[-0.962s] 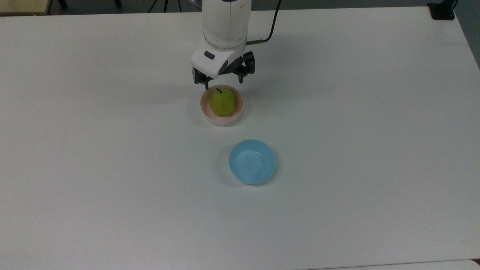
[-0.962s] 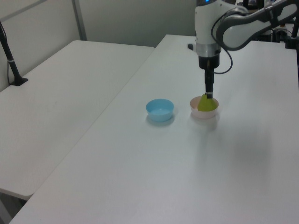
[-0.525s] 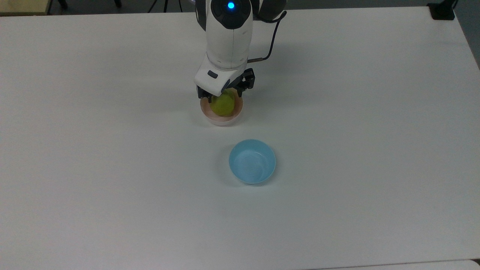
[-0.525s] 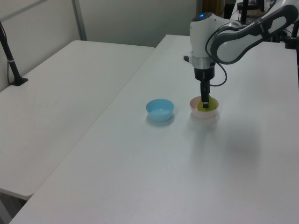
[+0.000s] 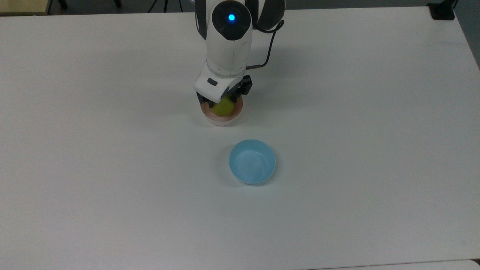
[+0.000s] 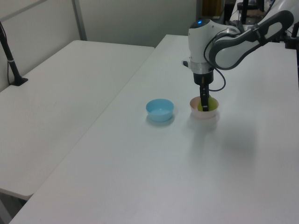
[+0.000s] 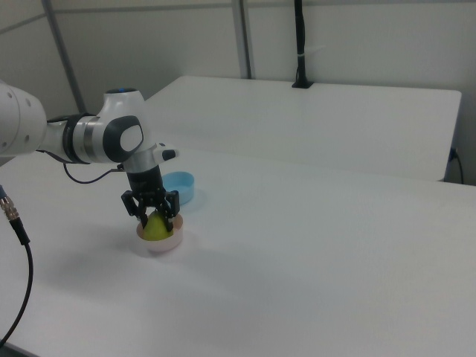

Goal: Pick up a pear from the bowl
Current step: 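Close the gripper around the green pear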

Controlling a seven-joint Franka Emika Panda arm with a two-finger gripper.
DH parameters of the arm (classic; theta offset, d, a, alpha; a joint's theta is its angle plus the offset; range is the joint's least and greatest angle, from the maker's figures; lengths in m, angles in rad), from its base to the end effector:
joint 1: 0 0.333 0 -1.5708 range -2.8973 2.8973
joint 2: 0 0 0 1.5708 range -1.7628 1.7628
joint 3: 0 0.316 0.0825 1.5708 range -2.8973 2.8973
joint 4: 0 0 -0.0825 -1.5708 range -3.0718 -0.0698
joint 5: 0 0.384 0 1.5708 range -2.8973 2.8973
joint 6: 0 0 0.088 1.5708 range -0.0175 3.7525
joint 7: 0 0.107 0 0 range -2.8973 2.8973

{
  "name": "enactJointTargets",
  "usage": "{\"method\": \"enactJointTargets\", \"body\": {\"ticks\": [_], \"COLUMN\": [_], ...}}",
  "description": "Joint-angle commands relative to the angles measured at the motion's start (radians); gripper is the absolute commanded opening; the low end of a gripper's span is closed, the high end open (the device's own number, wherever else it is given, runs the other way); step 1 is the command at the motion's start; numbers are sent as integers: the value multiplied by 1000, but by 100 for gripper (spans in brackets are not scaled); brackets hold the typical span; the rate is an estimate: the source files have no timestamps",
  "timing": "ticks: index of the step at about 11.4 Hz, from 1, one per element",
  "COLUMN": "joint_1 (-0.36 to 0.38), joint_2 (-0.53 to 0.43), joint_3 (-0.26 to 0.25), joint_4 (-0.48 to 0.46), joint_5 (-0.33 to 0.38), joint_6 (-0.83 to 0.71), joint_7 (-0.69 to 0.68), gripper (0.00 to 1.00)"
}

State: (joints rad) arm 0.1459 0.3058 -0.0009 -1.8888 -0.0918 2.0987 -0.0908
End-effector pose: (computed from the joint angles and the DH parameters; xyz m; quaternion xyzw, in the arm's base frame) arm 0.6054 0.0840 0.3374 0.9879 0.1422 -0.0468 0.0399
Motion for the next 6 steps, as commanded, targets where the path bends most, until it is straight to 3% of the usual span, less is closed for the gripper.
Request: {"method": "enactJointTargets", "body": {"ticks": [1,6], "joint_1": [8,15], "joint_2": [-2,-62], "joint_3": [-5,-1], "joint_4": [-10,2], "joint_5": [-11,-9], "joint_6": [23,-17], "joint_7": [-9,89], "gripper": [53,49]}}
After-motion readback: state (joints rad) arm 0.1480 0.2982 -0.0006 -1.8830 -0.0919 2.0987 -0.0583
